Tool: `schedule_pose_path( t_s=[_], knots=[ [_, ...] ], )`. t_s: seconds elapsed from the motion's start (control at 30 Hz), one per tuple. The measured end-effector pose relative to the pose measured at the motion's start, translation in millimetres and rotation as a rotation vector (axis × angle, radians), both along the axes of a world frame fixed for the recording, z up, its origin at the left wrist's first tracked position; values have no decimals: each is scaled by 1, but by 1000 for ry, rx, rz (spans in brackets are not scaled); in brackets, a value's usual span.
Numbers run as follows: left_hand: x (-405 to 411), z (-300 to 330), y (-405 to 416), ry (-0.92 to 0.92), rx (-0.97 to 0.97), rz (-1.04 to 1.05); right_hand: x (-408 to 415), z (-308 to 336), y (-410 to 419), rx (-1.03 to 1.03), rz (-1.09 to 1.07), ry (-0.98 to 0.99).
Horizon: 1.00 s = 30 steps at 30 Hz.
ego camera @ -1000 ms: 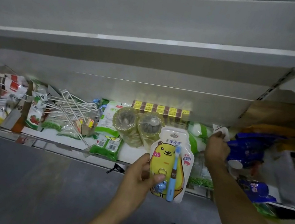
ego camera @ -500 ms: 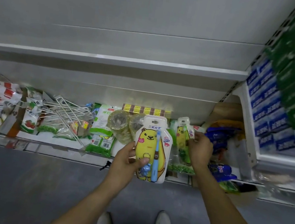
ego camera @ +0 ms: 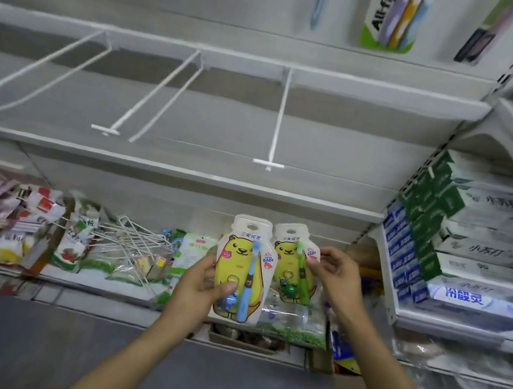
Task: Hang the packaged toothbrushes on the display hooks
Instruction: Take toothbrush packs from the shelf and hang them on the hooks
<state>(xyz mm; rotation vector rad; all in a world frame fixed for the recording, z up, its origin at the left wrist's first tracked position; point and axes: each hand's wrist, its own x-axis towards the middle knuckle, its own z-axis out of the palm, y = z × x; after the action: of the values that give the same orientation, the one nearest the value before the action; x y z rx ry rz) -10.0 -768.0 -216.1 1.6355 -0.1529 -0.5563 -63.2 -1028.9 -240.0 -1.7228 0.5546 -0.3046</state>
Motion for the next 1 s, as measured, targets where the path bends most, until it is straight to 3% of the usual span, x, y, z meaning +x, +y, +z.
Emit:
schedule_pose_path(
  t_s=[0.2, 0.57, 1.0],
  knots=[
    [8, 52, 75, -57, -35, 22, -3, 75, 69, -139, 186, -2],
    [15, 132, 203, -189, -70, 120, 8, 163, 179, -214, 379, -114],
    [55, 237, 244, -454, -170, 280, 53, 278, 218, -146, 441, -410]
  ],
)
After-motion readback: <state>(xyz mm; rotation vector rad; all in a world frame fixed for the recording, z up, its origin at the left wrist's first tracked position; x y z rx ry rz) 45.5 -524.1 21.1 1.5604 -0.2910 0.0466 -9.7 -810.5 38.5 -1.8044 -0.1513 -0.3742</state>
